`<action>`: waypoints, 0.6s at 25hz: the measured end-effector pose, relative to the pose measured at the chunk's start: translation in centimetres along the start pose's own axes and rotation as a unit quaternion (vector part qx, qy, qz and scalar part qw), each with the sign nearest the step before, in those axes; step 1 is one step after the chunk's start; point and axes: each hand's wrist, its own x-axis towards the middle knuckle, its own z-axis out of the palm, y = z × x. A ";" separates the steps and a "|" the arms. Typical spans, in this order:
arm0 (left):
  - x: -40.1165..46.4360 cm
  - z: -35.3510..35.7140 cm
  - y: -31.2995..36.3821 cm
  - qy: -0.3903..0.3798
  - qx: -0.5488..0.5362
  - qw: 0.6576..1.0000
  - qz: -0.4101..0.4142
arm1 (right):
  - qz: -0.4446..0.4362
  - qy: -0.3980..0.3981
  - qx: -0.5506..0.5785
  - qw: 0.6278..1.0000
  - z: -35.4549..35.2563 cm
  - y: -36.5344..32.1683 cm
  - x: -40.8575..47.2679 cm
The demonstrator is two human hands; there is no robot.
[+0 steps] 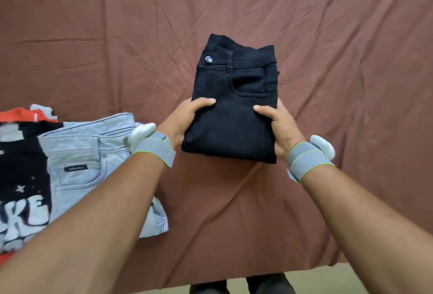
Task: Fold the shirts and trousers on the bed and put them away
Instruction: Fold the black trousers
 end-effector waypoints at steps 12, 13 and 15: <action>-8.1 -11.2 -8.0 0.003 -0.111 0.991 0.078 | -0.013 -0.024 -0.090 0.996 8.7 8.6 -7.9; -9.3 -12.4 -7.6 -0.012 -0.115 0.990 0.086 | -0.027 -0.022 -0.098 0.995 10.1 8.8 -8.8; -12.5 -15.1 -6.1 -0.035 -0.109 0.987 0.108 | -0.039 -0.026 -0.097 0.994 13.8 9.0 -11.2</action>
